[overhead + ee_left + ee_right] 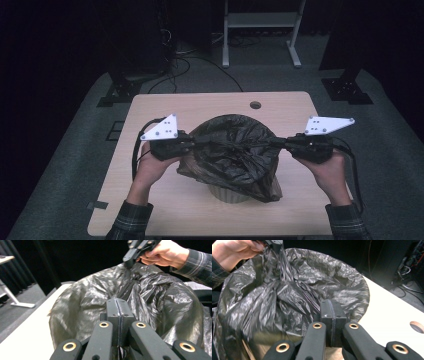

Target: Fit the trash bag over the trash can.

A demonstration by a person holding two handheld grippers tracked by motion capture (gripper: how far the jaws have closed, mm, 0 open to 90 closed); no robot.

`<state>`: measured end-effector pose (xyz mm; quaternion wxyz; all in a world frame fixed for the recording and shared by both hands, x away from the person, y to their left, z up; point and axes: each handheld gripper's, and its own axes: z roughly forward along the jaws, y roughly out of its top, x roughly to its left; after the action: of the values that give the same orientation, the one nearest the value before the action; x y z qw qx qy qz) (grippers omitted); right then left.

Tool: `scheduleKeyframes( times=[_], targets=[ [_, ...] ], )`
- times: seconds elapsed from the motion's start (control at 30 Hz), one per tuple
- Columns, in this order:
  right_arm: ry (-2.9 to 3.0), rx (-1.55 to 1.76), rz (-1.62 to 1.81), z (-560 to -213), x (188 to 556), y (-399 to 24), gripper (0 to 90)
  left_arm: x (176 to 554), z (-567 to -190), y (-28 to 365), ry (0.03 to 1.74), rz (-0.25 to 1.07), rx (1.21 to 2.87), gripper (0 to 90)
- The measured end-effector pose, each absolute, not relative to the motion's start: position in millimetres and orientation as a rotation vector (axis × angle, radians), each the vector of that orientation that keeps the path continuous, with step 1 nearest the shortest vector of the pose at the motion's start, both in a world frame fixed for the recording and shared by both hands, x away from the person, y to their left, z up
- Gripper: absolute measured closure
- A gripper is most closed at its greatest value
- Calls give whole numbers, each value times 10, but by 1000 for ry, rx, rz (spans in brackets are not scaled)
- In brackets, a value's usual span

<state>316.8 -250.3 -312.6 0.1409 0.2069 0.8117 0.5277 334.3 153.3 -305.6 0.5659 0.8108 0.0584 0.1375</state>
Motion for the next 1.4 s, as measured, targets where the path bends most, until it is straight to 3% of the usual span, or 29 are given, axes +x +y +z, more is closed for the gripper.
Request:
scheduleKeyframes(
  times=[0.27, 0.37, 0.43, 0.6, 0.67, 0.8, 0.93, 1.0, 1.1, 1.17, 1.27, 1.33, 1.4],
  targets=[
    [2265, 660, 1458, -3134, 3169, -2639, 900, 3381, -3155, 1955, 274, 410, 1889, 895],
    [2251, 692, 1483, -3177, 3189, -2727, 900, 3398, -3192, 2114, 293, 380, 1844, 894],
    [2238, 689, 1541, -3181, 3203, -2756, 884, 3387, -3196, 2118, 281, 366, 1832, 841],
    [2234, 697, 1642, -3107, 3303, -2665, 550, 3376, -3208, 2022, 254, 342, 1829, 787],
    [2234, 685, 1665, -3086, 3333, -2608, 463, 3374, -3211, 1991, 251, 335, 1830, 678],
    [2275, 665, 1701, -3080, 3334, -2527, 348, 3330, -3147, 1966, 227, 330, 1797, 469],
    [2307, 628, 1728, -3083, 3297, -2482, 290, 3316, -3062, 1832, 160, 305, 1809, 369],
    [2317, 619, 1719, -3084, 3289, -2461, 288, 3323, -3057, 1735, 140, 303, 1834, 366],
    [2366, 582, 1660, -3109, 3293, -2345, 404, 3357, -3087, 1496, 88, 317, 1923, 389],
    [2384, 558, 1619, -3134, 3288, -2291, 559, 3366, -3111, 1418, 72, 315, 1962, 496],
    [2446, 521, 1561, -3170, 3288, -2239, 858, 3367, -3133, 1370, 65, 306, 2015, 756],
    [2462, 518, 1541, -3176, 3284, -2254, 900, 3370, -3130, 1395, 73, 301, 2011, 885],
    [2454, 534, 1534, -3170, 3275, -2301, 900, 3367, -3118, 1448, 91, 313, 1995, 895]
  ],
)
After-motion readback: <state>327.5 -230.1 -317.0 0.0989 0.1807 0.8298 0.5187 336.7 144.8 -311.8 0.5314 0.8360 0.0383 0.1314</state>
